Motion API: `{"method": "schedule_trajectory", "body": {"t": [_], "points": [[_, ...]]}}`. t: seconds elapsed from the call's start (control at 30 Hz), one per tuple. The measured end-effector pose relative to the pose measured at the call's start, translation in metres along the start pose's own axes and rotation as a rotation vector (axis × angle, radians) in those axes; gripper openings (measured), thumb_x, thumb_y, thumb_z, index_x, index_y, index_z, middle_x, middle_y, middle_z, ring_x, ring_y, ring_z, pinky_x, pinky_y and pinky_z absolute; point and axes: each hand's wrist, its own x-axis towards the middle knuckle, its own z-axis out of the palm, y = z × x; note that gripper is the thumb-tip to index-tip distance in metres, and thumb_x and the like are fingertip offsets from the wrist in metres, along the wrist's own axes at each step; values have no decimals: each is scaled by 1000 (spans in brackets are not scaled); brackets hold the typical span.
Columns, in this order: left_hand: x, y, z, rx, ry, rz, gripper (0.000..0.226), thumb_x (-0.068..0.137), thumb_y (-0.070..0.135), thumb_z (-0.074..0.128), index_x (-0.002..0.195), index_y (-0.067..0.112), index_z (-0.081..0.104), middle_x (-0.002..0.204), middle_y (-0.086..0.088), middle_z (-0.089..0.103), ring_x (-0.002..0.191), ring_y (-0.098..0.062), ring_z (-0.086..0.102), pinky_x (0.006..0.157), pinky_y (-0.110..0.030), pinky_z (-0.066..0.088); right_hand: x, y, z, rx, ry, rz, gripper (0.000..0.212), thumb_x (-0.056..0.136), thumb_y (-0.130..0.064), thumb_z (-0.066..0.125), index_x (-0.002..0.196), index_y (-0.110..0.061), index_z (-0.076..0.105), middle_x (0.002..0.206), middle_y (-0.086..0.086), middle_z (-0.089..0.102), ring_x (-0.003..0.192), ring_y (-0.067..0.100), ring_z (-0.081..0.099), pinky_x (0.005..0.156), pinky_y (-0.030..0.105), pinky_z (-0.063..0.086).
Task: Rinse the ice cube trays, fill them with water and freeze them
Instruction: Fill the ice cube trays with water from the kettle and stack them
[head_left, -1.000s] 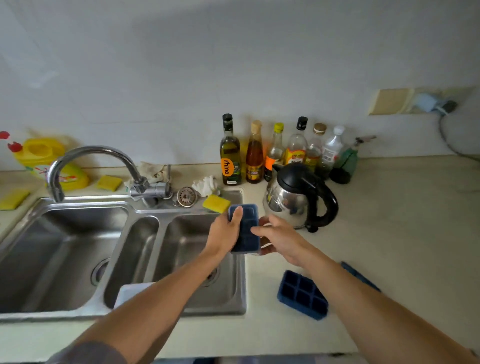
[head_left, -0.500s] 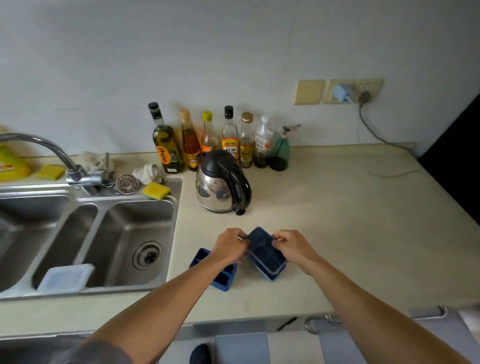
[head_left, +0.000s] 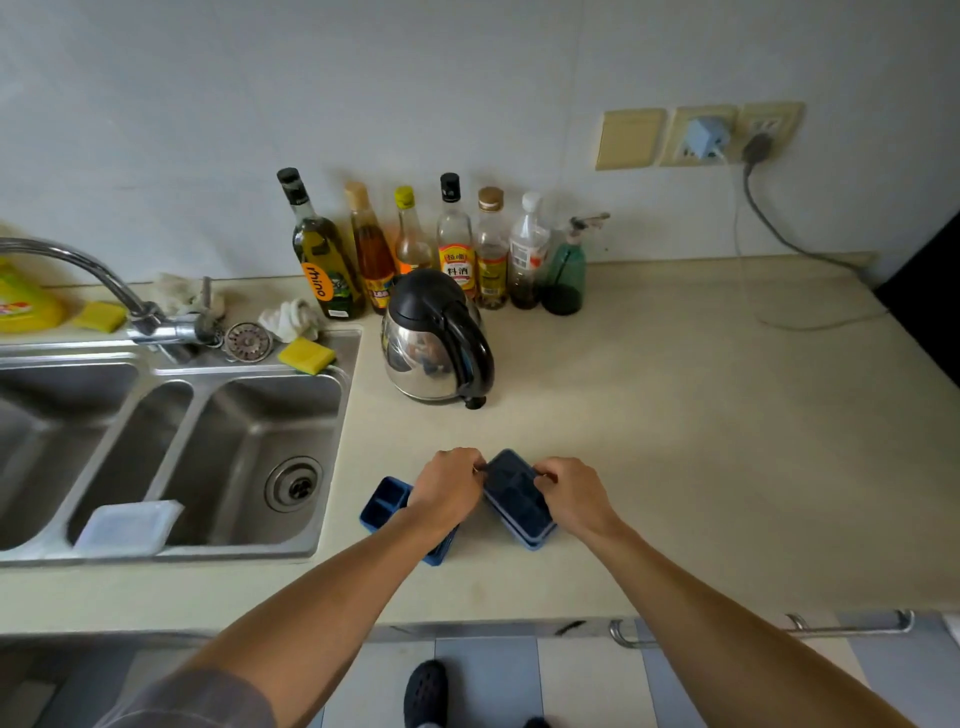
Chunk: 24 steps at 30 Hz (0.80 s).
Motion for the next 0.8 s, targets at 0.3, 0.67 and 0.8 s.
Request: {"method": "schedule_trajectory", "body": {"t": [0.3, 0.67, 0.8], "points": [[-2, -30, -25, 13, 171, 30, 26, 100, 29, 57, 121, 18, 69, 114, -5, 68, 101, -25, 65, 85, -35, 53, -7, -37, -6, -189, 199, -192, 14, 102, -21, 54, 104, -11, 64, 100, 3, 62, 96, 23, 57, 76, 34, 49], [-26, -112, -60, -128, 33, -234, 14, 93, 36, 66, 89, 22, 65, 89, 3, 68, 79, -11, 62, 65, -27, 48, -24, -90, 49, 20, -325, 81, 20, 101, -23, 59, 90, -9, 50, 93, 21, 73, 71, 32, 71, 65, 41, 59], [-29, -113, -61, -159, 16, -221, 8, 93, 29, 68, 91, 22, 64, 90, 2, 67, 80, -14, 63, 63, -27, 46, -22, -89, 56, 95, -281, 110, 15, 101, -12, 57, 89, -6, 52, 94, 26, 74, 65, 27, 70, 65, 41, 62]]}}
